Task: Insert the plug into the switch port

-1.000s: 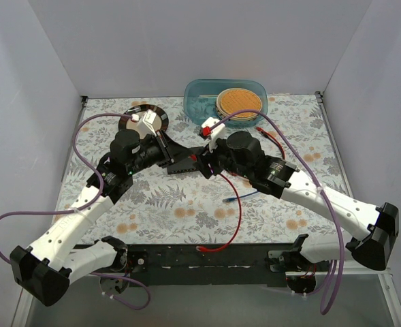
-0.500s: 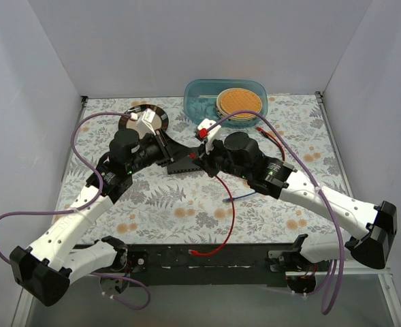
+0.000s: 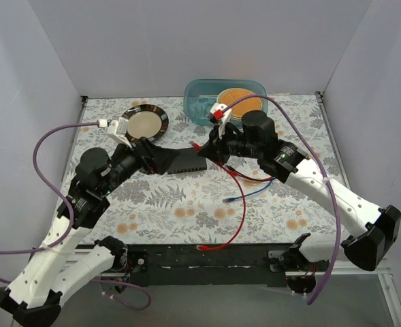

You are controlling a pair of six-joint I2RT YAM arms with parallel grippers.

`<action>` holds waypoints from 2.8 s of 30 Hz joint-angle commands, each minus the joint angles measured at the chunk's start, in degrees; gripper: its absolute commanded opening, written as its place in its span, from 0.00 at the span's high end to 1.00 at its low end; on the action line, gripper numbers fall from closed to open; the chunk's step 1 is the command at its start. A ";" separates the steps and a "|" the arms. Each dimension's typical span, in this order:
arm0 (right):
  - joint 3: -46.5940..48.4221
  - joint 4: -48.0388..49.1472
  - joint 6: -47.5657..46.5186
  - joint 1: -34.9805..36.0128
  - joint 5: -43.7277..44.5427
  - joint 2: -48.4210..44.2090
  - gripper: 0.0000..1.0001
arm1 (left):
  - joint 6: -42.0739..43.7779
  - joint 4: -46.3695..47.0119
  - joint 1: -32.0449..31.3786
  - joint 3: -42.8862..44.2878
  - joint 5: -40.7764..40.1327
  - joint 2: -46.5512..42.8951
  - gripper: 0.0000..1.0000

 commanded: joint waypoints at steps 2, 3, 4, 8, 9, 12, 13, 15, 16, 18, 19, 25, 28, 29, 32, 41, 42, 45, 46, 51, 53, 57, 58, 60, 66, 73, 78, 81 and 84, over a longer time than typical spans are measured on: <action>2.55 -2.48 -0.64 -7.73 -33.23 2.92 0.99 | 6.83 4.91 -0.04 -2.89 7.09 -4.89 0.02; 2.73 -2.74 -0.64 -8.17 -39.54 4.06 0.99 | 6.92 6.58 -0.04 -3.51 8.60 -4.99 0.02; 2.73 -2.83 -0.64 -8.52 -42.64 4.50 0.99 | 6.66 7.46 -0.04 -3.78 10.09 -4.81 0.02; 3.17 -2.39 -0.56 -8.53 -50.23 6.26 0.99 | 4.73 12.12 -0.04 -4.48 20.73 -1.22 0.08; 3.08 -1.96 -0.21 -8.44 -50.41 6.18 0.99 | 4.37 12.91 -0.13 -4.31 22.92 -0.34 0.10; 2.20 0.41 1.54 -8.44 -49.80 5.13 0.99 | 3.49 13.36 -0.04 -4.13 24.34 2.92 0.24; 2.11 0.68 1.73 -8.35 -49.71 4.95 0.99 | 3.40 13.53 -0.04 -4.48 24.26 3.45 0.26; 2.11 1.12 2.60 -8.53 -49.27 4.69 0.99 | 3.23 14.41 -0.04 -4.92 24.17 3.72 0.31; 2.03 1.21 2.70 -8.44 -49.01 4.60 0.99 | 3.23 14.85 -0.04 -5.53 24.95 3.72 0.32; 1.68 2.08 3.40 -8.44 -48.22 4.51 0.99 | 3.40 15.82 -0.04 -5.80 26.27 3.89 0.33; 1.41 2.70 4.27 -8.53 -48.04 4.51 0.99 | 3.40 15.91 -0.04 -6.06 26.54 3.89 0.35; 0.00 5.25 5.95 -8.53 -47.16 4.07 0.99 | 2.70 17.49 -0.04 -6.77 27.16 4.15 0.55; -0.26 5.60 6.39 -8.44 -47.07 4.16 0.99 | 2.52 17.75 -0.04 -6.68 27.86 5.03 0.58; -0.35 5.61 6.39 -8.44 -47.07 4.16 0.99 | 2.52 17.84 -0.04 -6.77 28.39 5.21 0.60; -0.70 6.04 6.74 -8.44 -47.07 4.16 0.99 | 2.17 18.19 -0.13 -6.68 28.39 5.82 0.65; 3.15 -1.85 4.63 -7.04 -32.45 3.81 0.54 | -0.55 19.26 -0.22 -6.50 24.97 5.30 1.00; 4.04 -4.48 4.11 -6.16 -29.35 3.46 0.45 | -0.99 18.99 -0.22 -6.07 23.83 5.47 1.00; 6.33 -6.87 2.96 -4.67 -19.94 1.53 0.30 | -2.31 15.39 -0.22 -4.31 20.23 6.00 1.00; 6.59 -7.05 2.79 -4.23 -17.48 0.91 0.30 | -2.66 14.51 -0.22 -3.78 18.04 6.17 1.00; 7.12 -7.75 2.52 0.78 4.14 -3.22 0.29 | -6.17 7.30 -0.22 0.70 13.63 9.42 1.00; 7.03 -7.58 1.64 4.45 13.33 -4.28 0.29 | -7.05 5.72 -0.22 1.75 12.75 10.21 1.00; 7.30 -8.11 0.15 9.13 24.28 -3.93 0.28 | -8.99 4.13 -0.22 2.29 11.51 11.53 1.00; 7.39 -8.19 -0.11 9.66 25.08 -3.41 0.28 | -9.25 3.87 -0.22 2.46 11.34 11.80 1.00; 7.74 -8.81 -0.56 11.33 27.81 -2.61 0.28 | -9.52 3.08 -0.22 2.90 10.81 12.15 1.00; 7.92 -9.07 -2.21 13.36 32.12 -0.15 0.31 | -9.78 2.99 -0.22 2.99 10.99 11.89 1.00; 7.21 -7.84 -2.23 13.62 30.72 0.55 0.35 | -9.61 2.99 -0.22 2.90 11.25 11.80 1.00; 7.04 -7.67 -2.31 13.88 28.96 1.25 0.40 | -9.69 2.99 -0.22 2.99 11.43 11.89 1.00; 6.86 -7.58 -2.31 14.24 28.25 1.78 0.41 | -9.69 2.99 -0.22 2.90 11.25 11.71 1.00; 6.86 -7.40 -2.23 14.76 27.46 2.31 0.42 | -9.87 3.08 -0.22 2.99 11.25 11.63 1.00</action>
